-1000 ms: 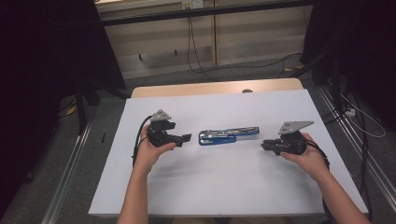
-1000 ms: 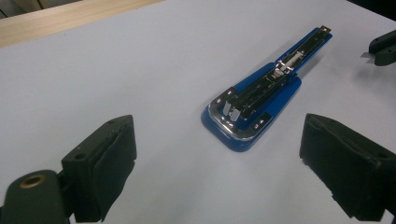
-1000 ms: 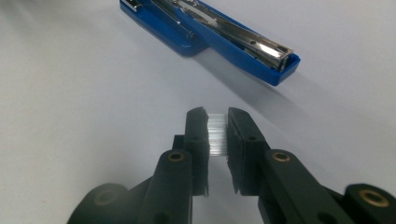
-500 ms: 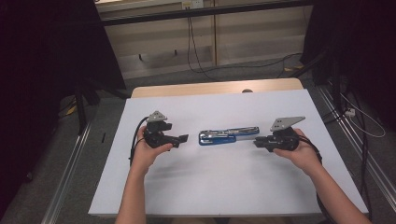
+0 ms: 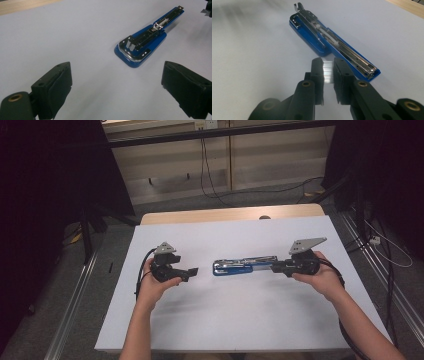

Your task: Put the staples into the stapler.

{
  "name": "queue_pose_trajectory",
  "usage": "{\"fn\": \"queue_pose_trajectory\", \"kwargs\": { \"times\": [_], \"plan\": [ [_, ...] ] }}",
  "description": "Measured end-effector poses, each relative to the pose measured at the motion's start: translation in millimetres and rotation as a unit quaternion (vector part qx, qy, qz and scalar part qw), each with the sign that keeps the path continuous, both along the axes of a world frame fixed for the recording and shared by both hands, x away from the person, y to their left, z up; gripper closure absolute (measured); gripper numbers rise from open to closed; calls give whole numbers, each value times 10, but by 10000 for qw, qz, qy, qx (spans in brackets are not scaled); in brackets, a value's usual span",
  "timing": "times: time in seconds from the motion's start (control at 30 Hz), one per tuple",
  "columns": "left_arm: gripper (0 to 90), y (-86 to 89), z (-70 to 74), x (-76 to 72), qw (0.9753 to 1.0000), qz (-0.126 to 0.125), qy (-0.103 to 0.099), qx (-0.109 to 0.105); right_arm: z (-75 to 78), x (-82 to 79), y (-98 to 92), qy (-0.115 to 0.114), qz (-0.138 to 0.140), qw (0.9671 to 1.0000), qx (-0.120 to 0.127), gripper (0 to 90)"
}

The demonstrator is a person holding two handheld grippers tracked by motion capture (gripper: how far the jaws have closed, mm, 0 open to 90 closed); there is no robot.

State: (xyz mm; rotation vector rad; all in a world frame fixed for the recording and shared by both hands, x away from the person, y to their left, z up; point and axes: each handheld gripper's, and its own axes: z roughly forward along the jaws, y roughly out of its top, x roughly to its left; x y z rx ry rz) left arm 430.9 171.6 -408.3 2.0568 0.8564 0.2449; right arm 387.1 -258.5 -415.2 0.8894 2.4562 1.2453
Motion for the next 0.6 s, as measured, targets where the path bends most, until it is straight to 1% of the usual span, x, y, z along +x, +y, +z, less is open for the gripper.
{"fn": "queue_pose_trajectory", "kwargs": {
  "times": [0.07, 0.13, 0.17, 0.27, 0.4, 0.47, 0.5, 0.57, 0.6],
  "plan": [
    [98, 19, 3, -13, 10000, 9, 1, -41, 7, 13, 11, -20, 6, 10000, 9, 792],
    [98, 41, 7, -26, 10000, 4, -22, -10, 18, 20, 31, -30, 36, 10000, 35, 792],
    [98, 42, 6, -37, 10000, 33, 12, -31, 26, 26, 43, -35, 70, 10000, 40, 792],
    [98, 73, 4, -59, 10000, 38, -23, 35, 47, 42, 73, -45, 127, 9999, 29, 792],
    [97, 117, -3, -98, 10000, 66, -15, 49, 72, 72, 91, -45, 208, 9997, 86, 792],
    [96, 144, 5, -114, 9999, 69, -47, 149, 82, 83, 93, -60, 206, 9997, 97, 792],
    [96, 148, 3, -124, 9999, 88, -36, 96, 87, 91, 97, -64, 214, 9997, 117, 792],
    [96, 168, 3, -141, 9999, 73, -56, 60, 94, 104, 99, -63, 233, 9996, 140, 792],
    [96, 178, 0, -148, 9999, 75, -54, 79, 97, 111, 103, -66, 242, 9996, 135, 792]
  ]
}}
